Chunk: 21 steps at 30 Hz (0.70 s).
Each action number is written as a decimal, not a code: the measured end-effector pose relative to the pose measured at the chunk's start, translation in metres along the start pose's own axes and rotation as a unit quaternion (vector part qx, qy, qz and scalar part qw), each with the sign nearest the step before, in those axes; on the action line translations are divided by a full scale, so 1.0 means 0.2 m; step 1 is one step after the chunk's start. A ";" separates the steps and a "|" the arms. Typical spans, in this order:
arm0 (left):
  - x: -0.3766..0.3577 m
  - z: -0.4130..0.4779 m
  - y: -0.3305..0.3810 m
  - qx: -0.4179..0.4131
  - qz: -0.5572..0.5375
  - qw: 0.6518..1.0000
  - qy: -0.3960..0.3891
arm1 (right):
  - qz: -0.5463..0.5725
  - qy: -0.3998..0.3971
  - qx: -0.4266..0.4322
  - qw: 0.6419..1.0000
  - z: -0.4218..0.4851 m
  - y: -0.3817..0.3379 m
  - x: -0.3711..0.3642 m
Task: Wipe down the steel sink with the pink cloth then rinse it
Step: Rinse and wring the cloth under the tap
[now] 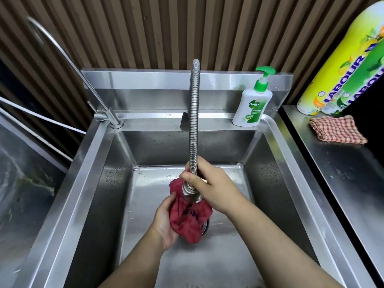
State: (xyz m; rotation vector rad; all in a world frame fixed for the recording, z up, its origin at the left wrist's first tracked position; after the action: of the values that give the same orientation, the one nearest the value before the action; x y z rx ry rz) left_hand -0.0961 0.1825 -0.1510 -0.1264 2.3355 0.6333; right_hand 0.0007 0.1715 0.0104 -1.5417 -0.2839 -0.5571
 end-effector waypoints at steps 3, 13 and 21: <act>0.00 0.00 0.00 0.004 0.004 1.000 0.011 | 0.130 0.097 0.015 0.987 0.03 0.01 0.11; 0.06 0.02 0.01 0.025 0.012 0.999 0.019 | 0.099 0.172 -0.143 0.970 0.51 0.21 0.16; 0.09 0.05 -0.01 0.025 0.016 0.999 0.027 | -0.105 0.145 -0.085 0.980 0.67 0.16 0.16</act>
State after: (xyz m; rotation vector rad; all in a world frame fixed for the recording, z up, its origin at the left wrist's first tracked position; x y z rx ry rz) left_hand -0.1022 0.1871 -0.1698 -0.0837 2.4086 0.5926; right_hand 0.0670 0.2972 0.0045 -1.5783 -0.1789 -0.9842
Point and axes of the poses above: each hand's wrist, its own z-axis towards the middle knuckle, its own x-axis out of the back of the hand, y = z × x, the point moved 7 cm from there along z, towards the middle knuckle, and after that the axes turned 4 degrees about -z, right-handed, at the moved point
